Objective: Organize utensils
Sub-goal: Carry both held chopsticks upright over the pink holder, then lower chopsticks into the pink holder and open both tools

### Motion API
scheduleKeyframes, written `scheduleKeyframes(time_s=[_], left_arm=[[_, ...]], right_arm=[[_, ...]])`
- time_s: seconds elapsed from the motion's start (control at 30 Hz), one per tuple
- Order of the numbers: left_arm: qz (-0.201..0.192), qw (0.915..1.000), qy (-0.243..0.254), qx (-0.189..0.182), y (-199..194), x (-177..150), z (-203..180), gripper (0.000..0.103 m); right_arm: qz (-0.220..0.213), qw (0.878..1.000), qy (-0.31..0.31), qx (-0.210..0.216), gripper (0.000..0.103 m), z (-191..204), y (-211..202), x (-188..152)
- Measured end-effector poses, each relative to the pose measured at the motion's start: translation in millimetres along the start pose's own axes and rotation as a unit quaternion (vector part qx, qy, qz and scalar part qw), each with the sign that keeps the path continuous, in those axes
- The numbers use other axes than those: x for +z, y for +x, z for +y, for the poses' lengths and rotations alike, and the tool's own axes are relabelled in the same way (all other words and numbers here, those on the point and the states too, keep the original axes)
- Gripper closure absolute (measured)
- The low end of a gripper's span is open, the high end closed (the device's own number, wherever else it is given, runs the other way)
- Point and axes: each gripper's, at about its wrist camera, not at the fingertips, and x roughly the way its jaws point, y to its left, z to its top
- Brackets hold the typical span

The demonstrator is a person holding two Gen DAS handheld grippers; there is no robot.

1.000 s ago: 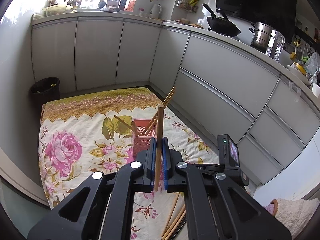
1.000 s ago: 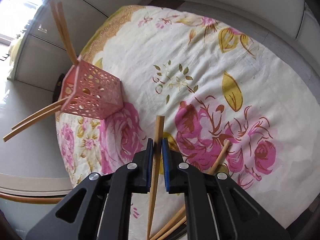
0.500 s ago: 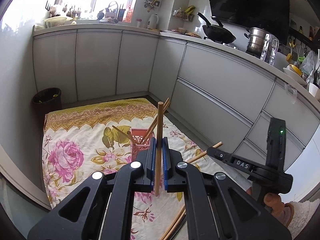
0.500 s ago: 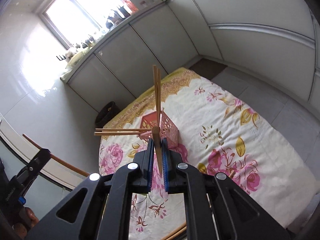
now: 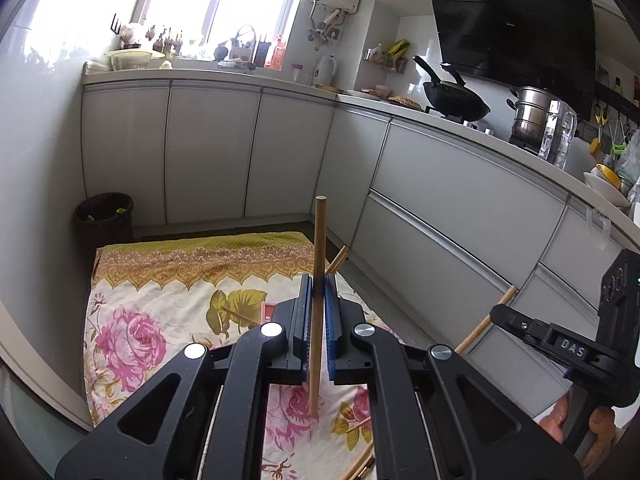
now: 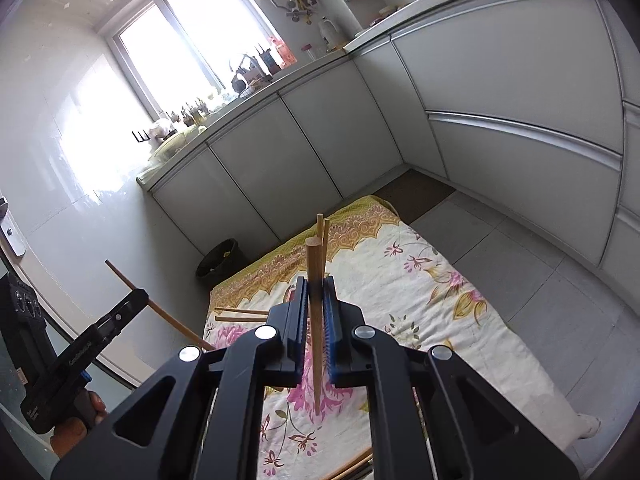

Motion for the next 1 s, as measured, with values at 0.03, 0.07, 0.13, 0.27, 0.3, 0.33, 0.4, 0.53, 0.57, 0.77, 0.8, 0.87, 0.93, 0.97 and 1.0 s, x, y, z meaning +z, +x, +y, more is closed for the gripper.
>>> scheduleKeyframes(time_s=[0.03, 0.07, 0.13, 0.27, 0.3, 0.33, 0.4, 0.53, 0.57, 0.77, 0.8, 0.87, 0.93, 0.97, 1.0], left_arm=[[-0.005, 1.0000, 0.000, 0.005, 4.8, 5.1, -1.7, 0.098], [-0.008, 0.9999, -0.001, 0.009, 9.6, 10.0, -3.0, 0.098], [-0.017, 0.9996, 0.000, 0.023, 23.4, 21.9, -6.1, 0.098], [-0.024, 0.9983, 0.005, 0.053, 56.0, 38.2, -9.4, 0.098], [-0.026, 0.9979, 0.007, 0.060, 63.5, 40.4, -9.2, 0.098], [-0.028, 0.9972, 0.008, 0.070, 72.5, 42.4, -8.6, 0.098], [-0.028, 0.9960, 0.010, 0.084, 90.7, 44.3, -5.6, 0.098], [-0.013, 0.9944, 0.004, 0.105, 123.4, 38.6, 7.7, 0.097], [-0.005, 0.9939, 0.001, 0.111, 130.3, 34.5, 11.5, 0.097], [-0.010, 0.9931, -0.001, 0.117, 113.4, 14.8, 14.2, 0.053], [-0.020, 0.9937, -0.004, 0.110, 102.8, 13.8, 13.4, 0.052], [-0.040, 0.9933, -0.019, 0.107, 75.2, 9.9, 15.4, 0.052], [-0.057, 0.9924, -0.037, 0.103, 48.5, 5.2, 18.1, 0.049], [-0.066, 0.9914, -0.043, 0.104, 34.6, 1.7, 19.8, 0.041], [-0.074, 0.9898, -0.049, 0.111, 21.9, -2.2, 21.6, 0.037]], right_arm=[[-0.003, 1.000, -0.001, 0.000, 0.095, -1.6, -1.9, 3.8], [-0.008, 1.000, -0.002, 0.000, 0.095, -3.4, -3.4, 8.1], [-0.015, 1.000, -0.001, 0.001, 0.095, -6.7, -6.1, 17.2], [-0.031, 1.000, 0.001, 0.004, 0.095, -12.2, -8.1, 35.3], [-0.035, 0.999, 0.001, 0.004, 0.095, -13.6, -7.0, 39.6], [-0.037, 0.999, 0.002, 0.004, 0.095, -14.9, -5.8, 43.1], [-0.040, 0.999, 0.001, 0.005, 0.095, -16.9, -0.9, 49.0], [-0.039, 0.999, 0.003, 0.009, 0.095, -19.3, 12.9, 56.8], [-0.039, 0.999, 0.005, 0.010, 0.095, -19.5, 16.7, 58.1], [-0.035, 0.999, 0.012, 0.022, 0.095, -11.5, 39.4, 61.7], [-0.037, 0.999, 0.011, 0.024, 0.095, -8.6, 42.8, 62.2], [-0.039, 0.999, 0.006, 0.024, 0.095, -1.8, 49.9, 63.5], [-0.041, 0.999, 0.001, 0.026, 0.095, 6.4, 57.6, 64.3], [-0.041, 0.999, -0.003, 0.026, 0.095, 10.8, 61.6, 65.0], [-0.042, 0.999, -0.007, 0.026, 0.095, 15.6, 65.3, 65.2]])
